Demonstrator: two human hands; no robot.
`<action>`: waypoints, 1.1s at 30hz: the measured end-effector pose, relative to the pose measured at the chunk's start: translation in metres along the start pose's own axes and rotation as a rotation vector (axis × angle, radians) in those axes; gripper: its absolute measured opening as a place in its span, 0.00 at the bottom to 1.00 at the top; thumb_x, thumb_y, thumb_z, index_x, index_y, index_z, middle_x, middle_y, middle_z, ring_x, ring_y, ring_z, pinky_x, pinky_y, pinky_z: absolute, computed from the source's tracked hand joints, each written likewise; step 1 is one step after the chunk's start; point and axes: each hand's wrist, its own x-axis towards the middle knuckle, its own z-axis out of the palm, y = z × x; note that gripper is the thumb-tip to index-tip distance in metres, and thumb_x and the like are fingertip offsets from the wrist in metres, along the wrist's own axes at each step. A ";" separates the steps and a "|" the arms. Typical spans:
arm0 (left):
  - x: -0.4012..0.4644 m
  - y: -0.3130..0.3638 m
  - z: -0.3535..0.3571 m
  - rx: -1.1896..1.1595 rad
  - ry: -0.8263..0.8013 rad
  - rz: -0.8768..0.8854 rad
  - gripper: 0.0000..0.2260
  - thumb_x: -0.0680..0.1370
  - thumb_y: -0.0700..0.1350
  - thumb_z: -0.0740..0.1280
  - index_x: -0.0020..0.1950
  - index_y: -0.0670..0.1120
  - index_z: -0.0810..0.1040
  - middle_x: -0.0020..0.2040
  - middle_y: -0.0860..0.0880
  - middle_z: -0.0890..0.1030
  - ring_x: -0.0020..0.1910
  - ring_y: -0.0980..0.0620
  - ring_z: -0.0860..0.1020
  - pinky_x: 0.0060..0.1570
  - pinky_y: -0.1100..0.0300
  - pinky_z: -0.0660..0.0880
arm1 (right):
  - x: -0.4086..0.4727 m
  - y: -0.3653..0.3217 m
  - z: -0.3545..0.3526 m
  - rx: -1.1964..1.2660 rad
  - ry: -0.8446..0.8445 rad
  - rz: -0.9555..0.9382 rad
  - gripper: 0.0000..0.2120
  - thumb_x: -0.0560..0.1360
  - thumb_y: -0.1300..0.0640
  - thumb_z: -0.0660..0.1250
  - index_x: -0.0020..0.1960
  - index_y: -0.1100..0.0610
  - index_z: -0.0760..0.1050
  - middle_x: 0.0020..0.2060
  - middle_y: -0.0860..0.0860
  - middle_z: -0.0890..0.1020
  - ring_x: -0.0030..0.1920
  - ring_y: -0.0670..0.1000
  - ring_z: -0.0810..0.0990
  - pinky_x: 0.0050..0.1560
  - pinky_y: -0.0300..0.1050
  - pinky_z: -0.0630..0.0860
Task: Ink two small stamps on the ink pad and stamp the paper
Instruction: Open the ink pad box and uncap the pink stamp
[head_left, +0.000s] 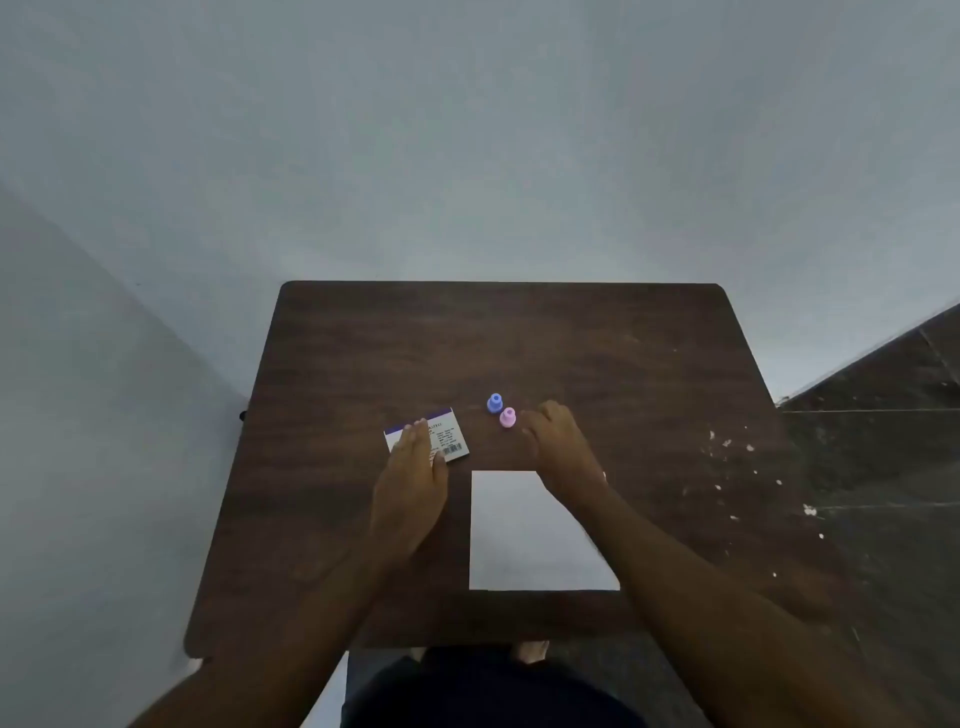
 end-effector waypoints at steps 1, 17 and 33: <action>0.000 0.000 0.000 -0.006 0.000 -0.014 0.24 0.81 0.47 0.58 0.75 0.44 0.59 0.75 0.46 0.64 0.74 0.51 0.61 0.72 0.53 0.63 | 0.000 -0.001 0.001 -0.040 0.010 -0.013 0.11 0.77 0.61 0.61 0.59 0.61 0.73 0.57 0.60 0.74 0.57 0.58 0.73 0.55 0.49 0.71; 0.035 -0.029 0.004 0.279 -0.126 0.057 0.31 0.76 0.49 0.65 0.76 0.46 0.56 0.77 0.46 0.58 0.76 0.48 0.55 0.73 0.50 0.55 | 0.032 -0.021 0.011 -0.176 -0.187 -0.060 0.16 0.79 0.55 0.62 0.63 0.62 0.71 0.62 0.57 0.75 0.57 0.52 0.76 0.52 0.29 0.71; 0.062 -0.046 0.005 0.417 -0.178 0.031 0.46 0.66 0.57 0.75 0.76 0.47 0.54 0.73 0.48 0.65 0.72 0.49 0.63 0.71 0.48 0.58 | 0.041 -0.034 0.054 -0.050 -0.355 -0.010 0.16 0.77 0.56 0.66 0.63 0.57 0.74 0.62 0.54 0.78 0.61 0.51 0.74 0.62 0.42 0.71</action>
